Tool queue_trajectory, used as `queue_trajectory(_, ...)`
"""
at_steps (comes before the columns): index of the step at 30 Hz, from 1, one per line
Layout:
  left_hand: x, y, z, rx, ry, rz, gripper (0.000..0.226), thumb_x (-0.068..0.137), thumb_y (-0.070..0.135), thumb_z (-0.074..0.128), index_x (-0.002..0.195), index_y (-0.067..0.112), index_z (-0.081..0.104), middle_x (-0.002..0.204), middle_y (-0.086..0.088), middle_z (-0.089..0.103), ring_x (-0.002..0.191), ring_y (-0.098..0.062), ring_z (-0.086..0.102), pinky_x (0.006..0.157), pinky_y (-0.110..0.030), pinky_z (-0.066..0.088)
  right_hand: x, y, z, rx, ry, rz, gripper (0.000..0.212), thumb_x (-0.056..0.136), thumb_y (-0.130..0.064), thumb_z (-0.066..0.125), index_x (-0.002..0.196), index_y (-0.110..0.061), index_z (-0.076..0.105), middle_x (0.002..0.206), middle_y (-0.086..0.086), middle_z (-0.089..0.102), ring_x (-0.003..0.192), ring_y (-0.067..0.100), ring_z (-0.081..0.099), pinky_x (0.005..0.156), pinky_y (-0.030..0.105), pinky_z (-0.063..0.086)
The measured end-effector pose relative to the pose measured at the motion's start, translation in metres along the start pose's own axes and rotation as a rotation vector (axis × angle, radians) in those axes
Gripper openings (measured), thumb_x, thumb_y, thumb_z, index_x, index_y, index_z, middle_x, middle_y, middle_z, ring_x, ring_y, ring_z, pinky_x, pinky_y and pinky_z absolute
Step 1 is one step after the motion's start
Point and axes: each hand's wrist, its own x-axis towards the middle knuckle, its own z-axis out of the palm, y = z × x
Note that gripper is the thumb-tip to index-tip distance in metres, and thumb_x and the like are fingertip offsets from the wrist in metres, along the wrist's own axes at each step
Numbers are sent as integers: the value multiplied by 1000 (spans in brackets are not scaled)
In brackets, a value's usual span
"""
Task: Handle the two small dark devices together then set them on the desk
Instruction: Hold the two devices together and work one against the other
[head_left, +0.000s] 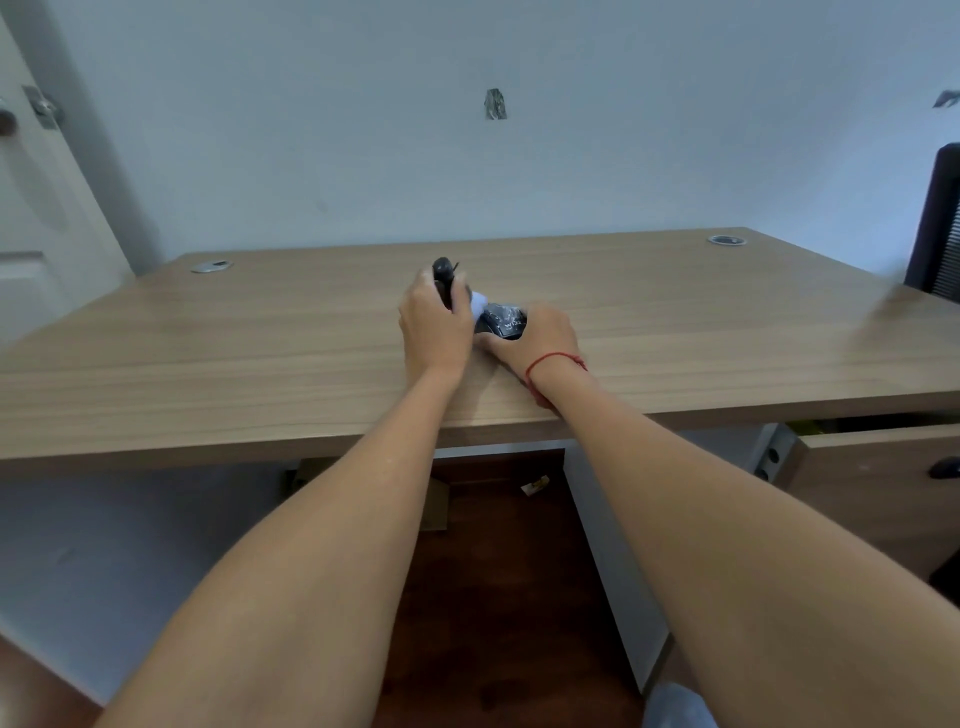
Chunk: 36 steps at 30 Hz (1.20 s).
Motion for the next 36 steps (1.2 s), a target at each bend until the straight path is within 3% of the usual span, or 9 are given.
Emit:
queue_trajectory(2, -2, 1, 4, 19, -68, 94, 23, 92, 22, 53, 94, 0, 58, 93, -18, 65, 89, -33, 58, 71, -26, 35, 0, 0, 0, 20, -7, 17, 39, 76, -45, 73, 97, -13, 68, 92, 7, 70, 89, 27, 67, 67, 29, 40)
queue_trajectory(5, 0, -5, 3, 96, -37, 15, 23, 93, 19, 51, 99, -2, 58, 103, -21, 64, 99, -36, 57, 79, -34, 38, -2, -1, 0, 17, 24, 14, 44, 74, -48, 75, 102, -14, 69, 97, 8, 71, 93, 28, 66, 68, 28, 39)
queue_trajectory(10, -1, -1, 2, 5, -72, 106, 22, 92, 22, 53, 92, 0, 59, 91, -17, 65, 86, -31, 58, 69, -25, 35, -2, -1, -1, 8, 2, 21, 45, 75, -50, 73, 102, -15, 69, 98, 8, 71, 89, 27, 65, 69, 30, 42)
queue_trajectory(14, 1, -8, 3, 135, -87, 3, 21, 92, 19, 53, 98, -1, 58, 103, -20, 63, 98, -36, 56, 74, -31, 35, -3, -1, -1, 2, 20, 14, 49, 75, -49, 73, 110, -15, 69, 104, 8, 71, 97, 28, 66, 72, 29, 45)
queue_trajectory(18, -1, -2, 4, 44, -121, 131, 22, 93, 21, 52, 95, -1, 58, 95, -17, 63, 90, -31, 57, 69, -22, 32, -2, -1, -1, 13, 2, 27, 45, 76, -49, 72, 104, -14, 69, 99, 9, 71, 93, 29, 67, 70, 30, 44)
queue_trajectory(22, 1, -8, 4, 96, -88, -33, 25, 95, 20, 49, 101, -2, 56, 107, -21, 62, 102, -36, 56, 79, -33, 38, -5, -1, -2, 13, 28, 14, 51, 75, -49, 74, 110, -13, 68, 104, 9, 70, 97, 29, 65, 70, 29, 40)
queue_trajectory(27, 3, -2, 4, -16, -48, 22, 32, 97, 25, 49, 95, -5, 56, 97, -23, 64, 92, -35, 58, 68, -23, 31, -5, 1, -3, 32, 13, 36, 39, 74, -48, 75, 93, -15, 66, 86, 5, 63, 85, 27, 64, 66, 30, 39)
queue_trajectory(31, 3, -10, 4, 74, -68, -84, 32, 96, 25, 47, 99, -5, 56, 106, -24, 63, 100, -37, 56, 73, -29, 33, -6, -1, -3, 8, 20, 30, 48, 74, -51, 75, 100, -12, 67, 88, 3, 61, 85, 25, 61, 67, 29, 38)
queue_trajectory(36, 0, 1, 2, -92, -63, 20, 23, 93, 26, 54, 81, 6, 55, 80, -11, 61, 77, -26, 55, 64, -21, 35, -5, 0, -4, -7, 2, 57, 44, 76, -50, 72, 101, -14, 67, 97, 6, 70, 92, 29, 67, 69, 31, 44)
